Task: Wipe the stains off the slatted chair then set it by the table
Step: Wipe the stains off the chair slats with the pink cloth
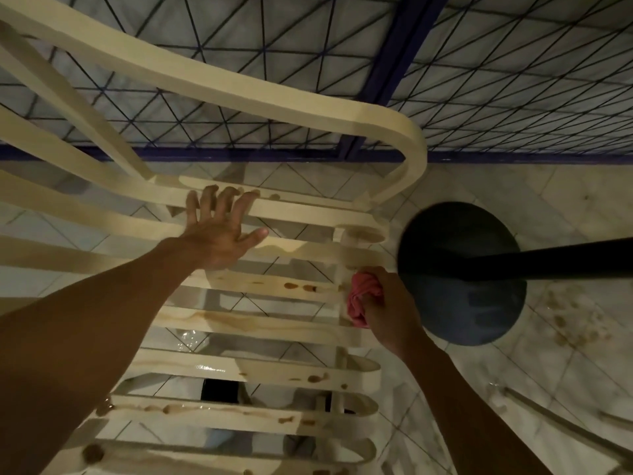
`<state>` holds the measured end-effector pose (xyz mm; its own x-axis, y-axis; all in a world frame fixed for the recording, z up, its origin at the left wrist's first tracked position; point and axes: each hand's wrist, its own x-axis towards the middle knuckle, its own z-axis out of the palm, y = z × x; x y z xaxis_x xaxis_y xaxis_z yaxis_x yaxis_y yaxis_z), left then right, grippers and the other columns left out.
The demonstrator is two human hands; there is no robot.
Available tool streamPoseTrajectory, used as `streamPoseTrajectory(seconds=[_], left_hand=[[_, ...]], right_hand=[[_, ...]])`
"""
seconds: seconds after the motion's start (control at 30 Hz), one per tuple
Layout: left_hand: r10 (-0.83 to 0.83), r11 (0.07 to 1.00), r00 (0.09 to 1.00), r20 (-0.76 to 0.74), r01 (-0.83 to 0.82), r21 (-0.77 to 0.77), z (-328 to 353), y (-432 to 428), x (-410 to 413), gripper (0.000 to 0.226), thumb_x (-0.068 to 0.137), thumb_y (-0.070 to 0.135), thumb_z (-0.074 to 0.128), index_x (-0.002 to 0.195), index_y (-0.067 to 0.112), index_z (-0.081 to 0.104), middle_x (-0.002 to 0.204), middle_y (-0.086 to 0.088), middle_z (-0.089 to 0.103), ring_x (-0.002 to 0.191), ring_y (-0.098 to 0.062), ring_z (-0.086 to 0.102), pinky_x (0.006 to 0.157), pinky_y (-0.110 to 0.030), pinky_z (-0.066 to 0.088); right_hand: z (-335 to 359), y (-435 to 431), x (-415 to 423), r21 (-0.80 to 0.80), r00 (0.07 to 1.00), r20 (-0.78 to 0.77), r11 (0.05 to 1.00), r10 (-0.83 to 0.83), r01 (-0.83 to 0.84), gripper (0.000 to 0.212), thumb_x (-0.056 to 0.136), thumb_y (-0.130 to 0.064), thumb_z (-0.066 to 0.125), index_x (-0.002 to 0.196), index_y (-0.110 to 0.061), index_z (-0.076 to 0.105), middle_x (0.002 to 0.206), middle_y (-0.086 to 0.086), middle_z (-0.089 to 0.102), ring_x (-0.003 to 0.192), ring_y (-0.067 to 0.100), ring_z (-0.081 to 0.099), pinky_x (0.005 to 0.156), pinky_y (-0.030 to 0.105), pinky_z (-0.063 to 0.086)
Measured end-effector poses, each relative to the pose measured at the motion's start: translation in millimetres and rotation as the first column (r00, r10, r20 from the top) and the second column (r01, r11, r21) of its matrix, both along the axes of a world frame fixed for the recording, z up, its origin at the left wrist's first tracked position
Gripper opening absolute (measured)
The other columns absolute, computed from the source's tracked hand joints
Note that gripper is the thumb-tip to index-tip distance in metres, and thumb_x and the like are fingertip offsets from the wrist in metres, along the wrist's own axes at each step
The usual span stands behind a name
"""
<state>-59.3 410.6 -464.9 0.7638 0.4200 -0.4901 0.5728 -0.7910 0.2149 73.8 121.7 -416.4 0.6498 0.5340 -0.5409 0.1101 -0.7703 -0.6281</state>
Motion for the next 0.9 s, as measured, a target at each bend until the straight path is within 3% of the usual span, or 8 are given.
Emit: streamPoseTrajectory(seconds=[0.07,0.13,0.23,0.33,0.53,0.67,0.8,0.9], left_hand=[[-0.019,1.0,1.0,-0.013,0.019,0.006,-1.4,1.4,0.8,0.077,0.085,0.077,0.011,0.149,0.039,-0.009,0.159,-0.001,-0.003,0.148,-0.031,-0.015,0.116,-0.056,-0.015],[-0.026,0.999,1.0,-0.016,0.026,0.021,-3.5,1.0,0.1,0.082,0.081,0.083,0.004,0.149,0.039,-0.011,0.159,0.0,-0.004,0.148,-0.032,-0.014,0.116,-0.058,-0.014],[-0.016,0.999,1.0,0.024,0.015,0.04,-6.1,0.2,-3.4,0.088,0.074,0.085,-0.004,0.15,0.041,-0.013,0.16,-0.001,-0.003,0.149,-0.032,-0.015,0.116,-0.058,-0.015],[-0.004,0.999,0.999,0.053,0.002,0.044,-8.2,-1.6,-5.6,0.087,0.074,0.084,-0.004,0.15,0.042,-0.013,0.161,-0.001,-0.002,0.149,-0.032,-0.015,0.116,-0.058,-0.015],[-0.002,0.999,0.994,0.109,-0.003,0.047,-11.1,-0.9,-5.7,0.085,0.077,0.084,-0.001,0.15,0.041,-0.005,0.159,-0.001,0.005,0.149,-0.032,-0.009,0.116,-0.06,-0.012],[-0.005,0.999,0.994,0.11,0.0,0.039,-12.8,-0.9,-5.0,0.085,0.077,0.085,-0.001,0.149,0.042,-0.004,0.159,-0.002,0.007,0.149,-0.033,-0.008,0.116,-0.06,-0.014],[-0.001,0.999,0.995,0.102,-0.003,0.044,-12.5,0.5,-4.6,0.085,0.076,0.084,-0.001,0.149,0.041,-0.004,0.158,-0.002,0.006,0.148,-0.034,-0.007,0.115,-0.06,-0.014],[-0.004,0.999,0.995,0.102,-0.001,0.045,-13.3,-0.1,-4.2,0.086,0.076,0.084,-0.001,0.15,0.041,-0.005,0.158,-0.001,0.005,0.148,-0.033,-0.009,0.115,-0.059,-0.015]], right_hand=[[-4.5,2.7,-4.2,-0.017,0.999,0.031,1.0,0.025,-0.025,0.027,0.087,-0.011,0.057,0.086,-0.038,0.056,0.099,-0.001,0.057,0.084,0.01,0.06,0.071,0.012,0.049],[-7.3,6.6,-6.7,-0.082,0.99,0.089,0.991,0.109,-0.101,0.017,0.076,-0.041,0.051,0.092,-0.038,0.054,0.104,0.002,0.057,0.089,0.019,0.06,0.081,0.028,0.054],[-15.7,15.9,-18.1,-0.212,0.956,0.172,0.957,0.237,-0.199,0.069,0.07,-0.061,0.026,0.124,-0.026,0.051,0.12,0.004,0.054,0.102,0.024,0.055,0.092,0.04,0.05],[-19.1,14.0,-26.7,-0.284,0.902,0.245,0.916,0.356,-0.284,0.07,0.078,-0.06,0.023,0.136,-0.025,0.041,0.13,0.005,0.05,0.112,0.022,0.052,0.098,0.038,0.047],[-12.5,-4.6,-7.6,-0.12,0.96,0.184,0.974,0.211,-0.191,0.064,0.081,-0.062,0.03,0.131,-0.027,0.049,0.122,0.0,0.053,0.107,0.021,0.056,0.096,0.045,0.049],[-4.6,5.4,-12.8,-0.116,0.982,0.138,0.987,0.126,-0.111,0.065,0.073,-0.057,0.036,0.128,-0.026,0.05,0.12,0.004,0.051,0.105,0.026,0.056,0.093,0.048,0.051],[-10.6,19.6,-17.8,-0.274,0.934,0.226,0.938,0.277,-0.212,0.052,0.088,-0.037,0.061,0.136,-0.025,0.044,0.126,0.009,0.052,0.109,0.028,0.055,0.098,0.045,0.047],[-14.9,31.9,-27.4,-0.323,0.898,0.265,0.91,0.352,-0.261,0.053,0.089,-0.035,0.061,0.137,-0.029,0.04,0.13,0.009,0.05,0.117,0.029,0.051,0.106,0.045,0.041]])
